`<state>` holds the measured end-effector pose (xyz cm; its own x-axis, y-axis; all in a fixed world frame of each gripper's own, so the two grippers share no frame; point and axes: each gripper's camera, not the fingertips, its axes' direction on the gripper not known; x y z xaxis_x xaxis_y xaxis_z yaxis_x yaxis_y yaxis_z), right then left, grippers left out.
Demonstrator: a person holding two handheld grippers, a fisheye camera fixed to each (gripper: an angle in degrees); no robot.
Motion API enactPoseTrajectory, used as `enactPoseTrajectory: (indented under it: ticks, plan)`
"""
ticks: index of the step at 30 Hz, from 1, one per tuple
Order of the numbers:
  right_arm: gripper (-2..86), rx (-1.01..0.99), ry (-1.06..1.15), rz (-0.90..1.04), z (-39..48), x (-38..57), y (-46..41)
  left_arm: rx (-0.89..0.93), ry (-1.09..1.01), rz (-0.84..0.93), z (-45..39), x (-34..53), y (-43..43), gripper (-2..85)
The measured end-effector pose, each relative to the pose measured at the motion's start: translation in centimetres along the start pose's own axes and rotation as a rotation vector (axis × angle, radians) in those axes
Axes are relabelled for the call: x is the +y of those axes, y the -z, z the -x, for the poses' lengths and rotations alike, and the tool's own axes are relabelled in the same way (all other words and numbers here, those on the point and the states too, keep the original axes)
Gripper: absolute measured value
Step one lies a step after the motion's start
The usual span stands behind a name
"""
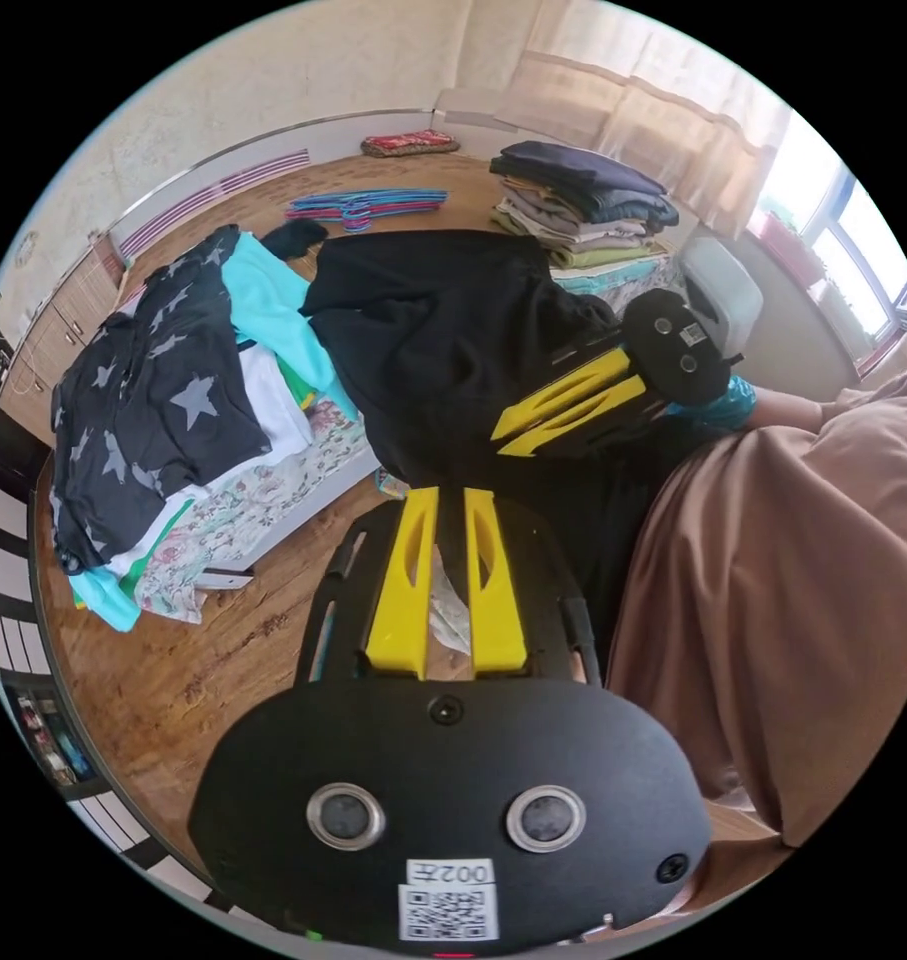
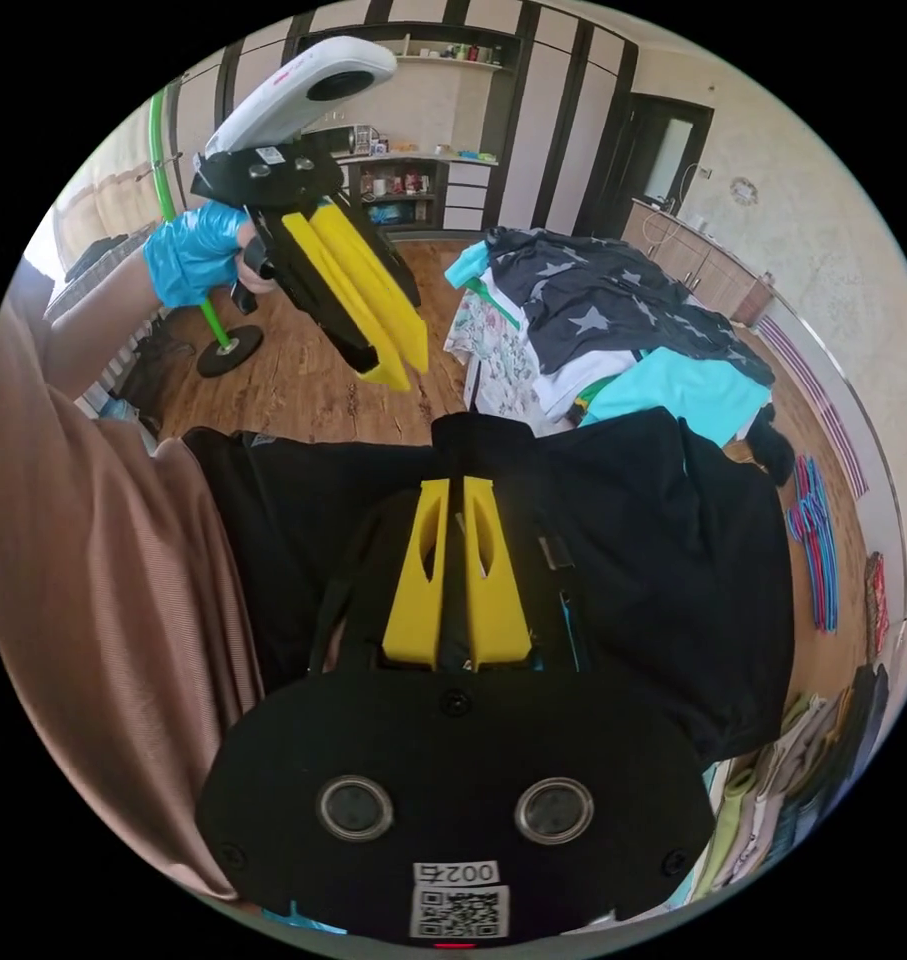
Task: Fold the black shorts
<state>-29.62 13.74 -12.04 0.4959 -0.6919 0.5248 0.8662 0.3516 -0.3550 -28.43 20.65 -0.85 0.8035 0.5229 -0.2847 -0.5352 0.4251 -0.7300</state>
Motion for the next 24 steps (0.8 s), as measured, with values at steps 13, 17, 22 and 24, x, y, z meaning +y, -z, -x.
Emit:
enactPoseTrajectory:
  ticks: [13, 17, 22, 24]
  plan:
    - [12.6, 0.034, 0.036, -0.047, 2.7, -1.7, 3.5, 0.007, -0.074, -0.082, -4.2, 2.5, -0.4, -0.7]
    - [11.3, 0.107, 0.051, -0.038, 3.7, -2.5, 3.7, -0.032, -0.070, -0.058, -4.7, 3.1, 0.0, -0.9]
    - [9.4, 0.189, 0.053, 0.012, 4.0, -2.6, 3.9, 0.002, -0.037, -0.051, -4.5, 3.6, 0.1, -1.0]
    - [7.4, 0.210, 0.038, 0.048, 3.6, -2.3, 3.7, 0.003, -0.038, -0.046, -4.7, 3.8, 0.1, -1.0]
